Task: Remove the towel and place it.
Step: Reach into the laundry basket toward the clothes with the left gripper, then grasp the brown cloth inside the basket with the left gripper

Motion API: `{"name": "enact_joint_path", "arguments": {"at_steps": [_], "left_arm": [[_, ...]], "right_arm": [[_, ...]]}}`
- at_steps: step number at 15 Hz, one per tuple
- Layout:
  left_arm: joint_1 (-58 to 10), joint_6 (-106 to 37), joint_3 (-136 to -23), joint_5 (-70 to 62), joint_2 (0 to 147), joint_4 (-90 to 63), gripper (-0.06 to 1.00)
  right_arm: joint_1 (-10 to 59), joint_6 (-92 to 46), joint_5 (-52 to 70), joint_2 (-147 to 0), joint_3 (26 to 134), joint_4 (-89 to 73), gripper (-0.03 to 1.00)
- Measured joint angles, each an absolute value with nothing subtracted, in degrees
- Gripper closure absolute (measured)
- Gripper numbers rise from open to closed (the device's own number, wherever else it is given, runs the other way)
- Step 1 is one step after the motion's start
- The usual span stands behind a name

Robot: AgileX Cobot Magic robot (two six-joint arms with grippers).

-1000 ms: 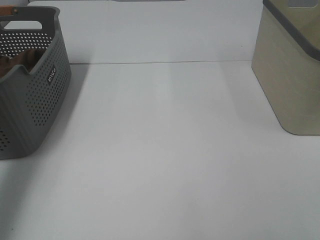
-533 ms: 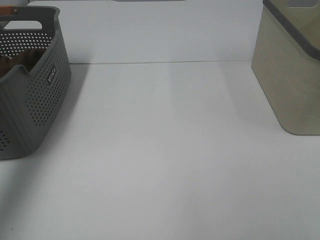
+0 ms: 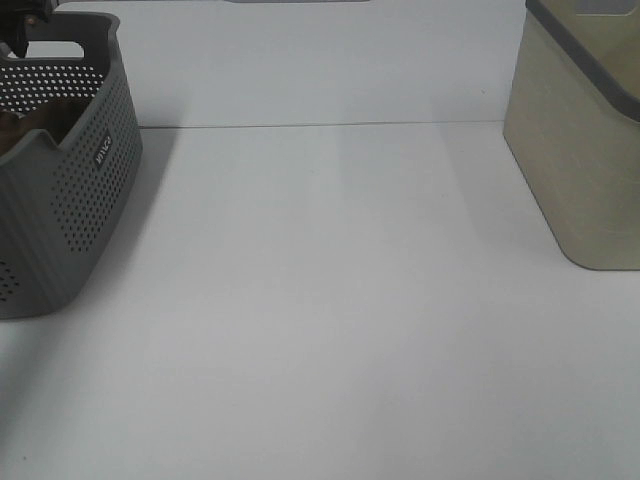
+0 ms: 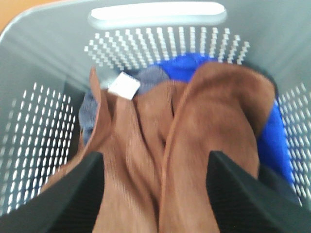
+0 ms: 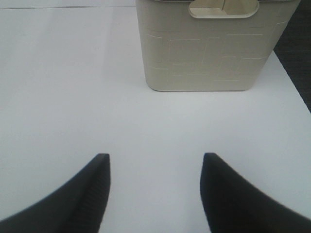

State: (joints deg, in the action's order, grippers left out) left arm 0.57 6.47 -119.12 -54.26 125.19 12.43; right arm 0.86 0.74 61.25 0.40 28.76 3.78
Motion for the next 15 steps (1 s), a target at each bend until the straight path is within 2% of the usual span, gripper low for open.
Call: {"name": "enact_joint_path", "arguments": {"at_steps": [4,15], "left_arm": [[2.81,6.82,-127.43,-54.26,133.67,13.35,0.37],[6.47,7.62,-127.88,-51.05,139.52,15.81,0.37]], "right_arm": [[0.86,0.74,61.25,0.4,28.76,3.78,0.43],[0.86,0.74,61.25,0.4,28.76,3.78,0.43]]}}
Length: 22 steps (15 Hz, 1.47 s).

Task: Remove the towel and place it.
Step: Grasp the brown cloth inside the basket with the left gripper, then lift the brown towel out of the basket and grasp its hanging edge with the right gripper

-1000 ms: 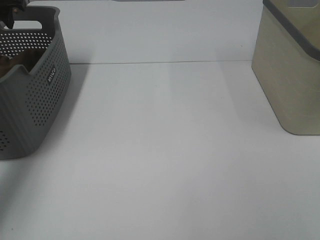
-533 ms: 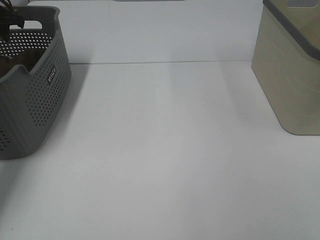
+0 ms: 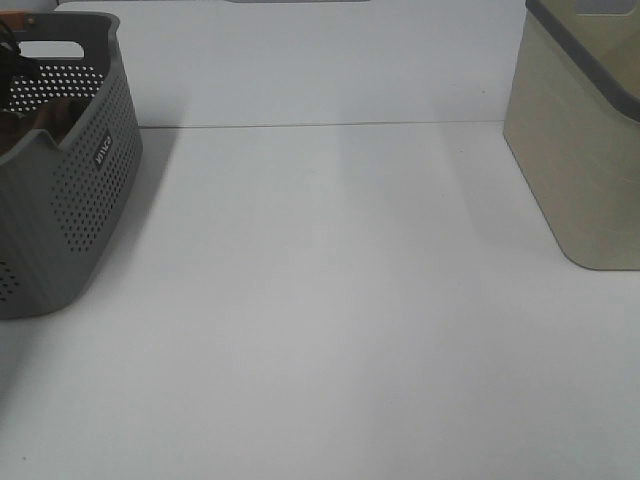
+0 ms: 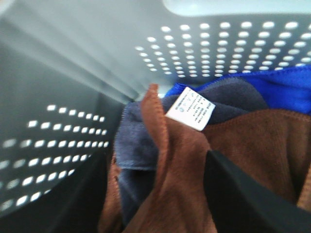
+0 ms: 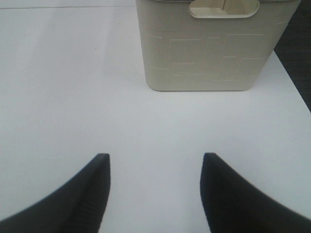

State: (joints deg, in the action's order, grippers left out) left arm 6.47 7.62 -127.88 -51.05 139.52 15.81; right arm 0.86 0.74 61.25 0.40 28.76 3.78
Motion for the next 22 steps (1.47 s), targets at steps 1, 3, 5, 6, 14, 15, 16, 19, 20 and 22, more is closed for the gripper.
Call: {"name": "enact_joint_path", "arguments": {"at_steps": [1,3,5,6,14,15,16,19,20,22], "left_arm": [[6.47,7.62,-127.88,-50.59,140.37,15.81,0.37],[6.47,7.62,-127.88,-49.96,141.46,15.81,0.42],[6.47,7.62,-127.88,-49.5,141.81,15.93,0.57],[6.47,7.51,-127.88,-49.27,141.81,16.39,0.66],[6.42,5.1,-127.88,-49.22,140.03,16.67,0.94],[6.13,4.98,-127.88,-49.22,136.77,15.53,0.94],[5.67,4.24,-127.88,-49.05,134.82,14.9,0.94],[3.21,2.92,-127.88,-47.15,130.12,13.69,0.94],[1.83,2.75,-127.88,-46.12,127.77,13.58,0.94],[-1.72,2.69,-127.88,-43.09,123.13,13.41,0.94]], "right_arm": [[0.86,0.74,61.25,0.4,28.76,3.78,0.43],[0.86,0.74,61.25,0.4,28.76,3.78,0.43],[0.86,0.74,61.25,0.4,28.76,3.78,0.43],[0.86,0.74,61.25,0.4,28.76,3.78,0.43],[0.86,0.74,61.25,0.4,28.76,3.78,0.43],[0.86,0.74,61.25,0.4,28.76,3.78,0.43],[0.86,0.74,61.25,0.4,28.76,3.78,0.43],[0.86,0.74,61.25,0.4,28.76,3.78,0.43],[0.86,0.74,61.25,0.4,28.76,3.78,0.43],[0.86,0.74,61.25,0.4,28.76,3.78,0.43]]}}
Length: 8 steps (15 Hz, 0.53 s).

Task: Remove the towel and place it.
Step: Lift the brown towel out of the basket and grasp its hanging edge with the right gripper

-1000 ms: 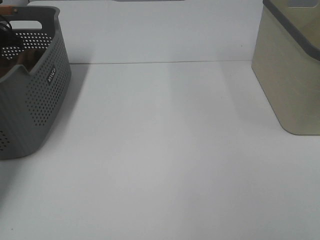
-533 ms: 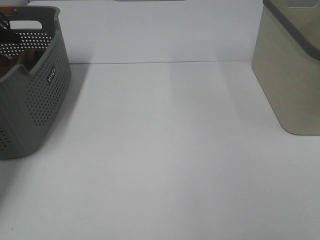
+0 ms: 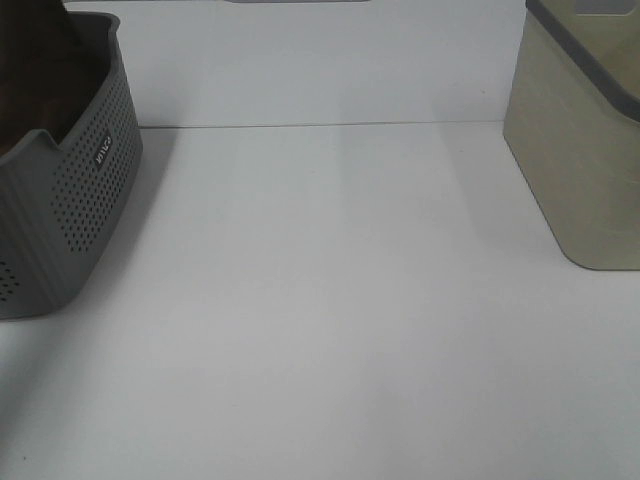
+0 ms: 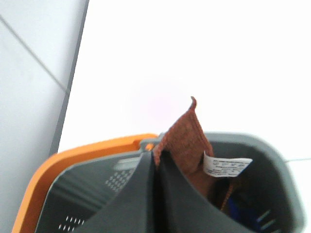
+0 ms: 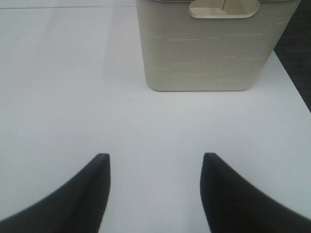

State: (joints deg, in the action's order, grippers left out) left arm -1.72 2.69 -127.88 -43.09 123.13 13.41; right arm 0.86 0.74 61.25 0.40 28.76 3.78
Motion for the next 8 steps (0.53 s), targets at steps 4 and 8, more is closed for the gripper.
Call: {"name": "enact_joint_path", "arguments": {"at_steps": [4,8], "left_arm": [[-11.29,2.46,-127.88,-36.9,114.42,13.18,0.94],[-22.52,0.29,-127.88,-35.64,110.52,13.18,0.94]], "right_arm": [[0.86,0.74,61.25,0.4,28.76,3.78,0.43],[0.86,0.74,61.25,0.4,28.76,3.78,0.43]]}}
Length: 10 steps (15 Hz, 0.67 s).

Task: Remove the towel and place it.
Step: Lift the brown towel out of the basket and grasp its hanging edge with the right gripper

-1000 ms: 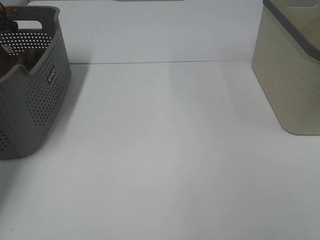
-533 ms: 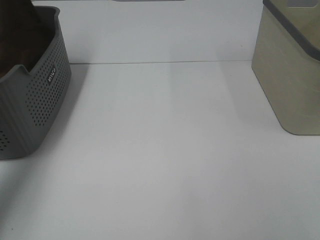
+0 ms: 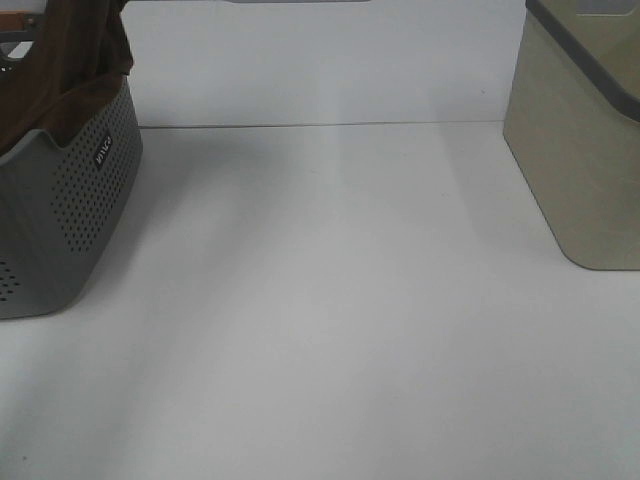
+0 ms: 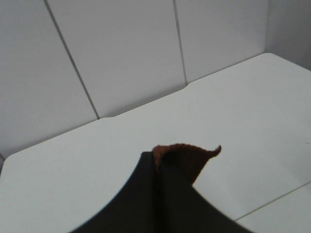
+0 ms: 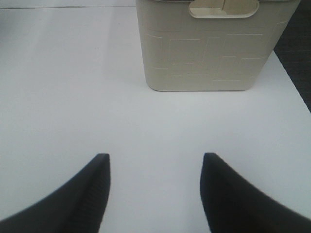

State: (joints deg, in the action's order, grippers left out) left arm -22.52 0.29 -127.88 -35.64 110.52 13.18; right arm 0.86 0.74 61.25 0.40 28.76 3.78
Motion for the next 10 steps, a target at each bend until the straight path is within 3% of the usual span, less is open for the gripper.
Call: {"name": "enact_joint_path", "arguments": {"at_steps": [7,10], "left_arm": [[-40.22,0.0,-127.88,-39.88,111.9,12.55,0.94],[-44.75,0.0,-127.88,-42.0,112.01,11.63,0.94]], "right_arm": [[0.86,0.74,61.25,-0.63,28.76,1.89,0.43],[0.86,-0.97,58.44,-9.91,29.45,-7.39,0.43]]}}
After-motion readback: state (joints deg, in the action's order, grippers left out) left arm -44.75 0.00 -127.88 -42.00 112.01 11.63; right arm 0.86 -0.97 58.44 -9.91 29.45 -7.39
